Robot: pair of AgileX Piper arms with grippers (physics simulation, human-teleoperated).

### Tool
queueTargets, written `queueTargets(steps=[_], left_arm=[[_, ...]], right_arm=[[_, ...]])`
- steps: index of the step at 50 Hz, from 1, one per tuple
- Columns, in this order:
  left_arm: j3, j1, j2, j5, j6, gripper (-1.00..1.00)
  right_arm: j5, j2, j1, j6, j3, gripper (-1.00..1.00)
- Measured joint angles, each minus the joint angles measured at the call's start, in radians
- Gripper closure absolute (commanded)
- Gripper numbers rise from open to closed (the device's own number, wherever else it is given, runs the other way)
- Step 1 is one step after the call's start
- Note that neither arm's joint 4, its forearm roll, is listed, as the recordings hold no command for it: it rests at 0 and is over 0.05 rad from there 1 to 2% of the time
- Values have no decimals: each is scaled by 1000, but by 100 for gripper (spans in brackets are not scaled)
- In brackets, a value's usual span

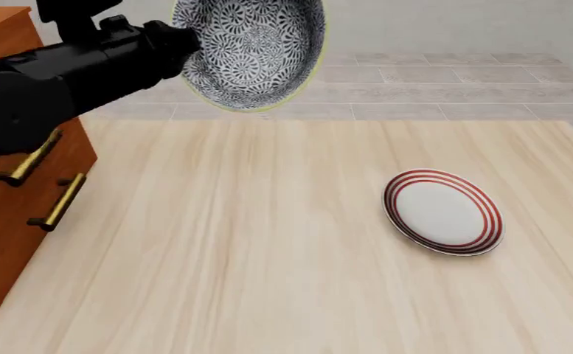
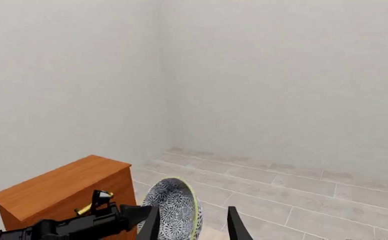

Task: Put the bowl on top of the cabinet.

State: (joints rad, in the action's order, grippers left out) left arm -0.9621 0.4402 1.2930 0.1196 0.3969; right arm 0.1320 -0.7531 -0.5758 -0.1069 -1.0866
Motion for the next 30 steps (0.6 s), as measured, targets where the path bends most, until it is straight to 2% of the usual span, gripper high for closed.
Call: queueTargets(steps=[8, 18, 30], left_arm=[[-37, -23, -3, -64, 7, 100], [-87, -118, -8, -189, 5, 100], [-130, -212, 9, -321, 43, 100]], right_arm=[[6, 0, 1, -10, -9, -100], [14, 5, 3, -21, -19, -100], [24, 10, 8, -33, -32, -100]])
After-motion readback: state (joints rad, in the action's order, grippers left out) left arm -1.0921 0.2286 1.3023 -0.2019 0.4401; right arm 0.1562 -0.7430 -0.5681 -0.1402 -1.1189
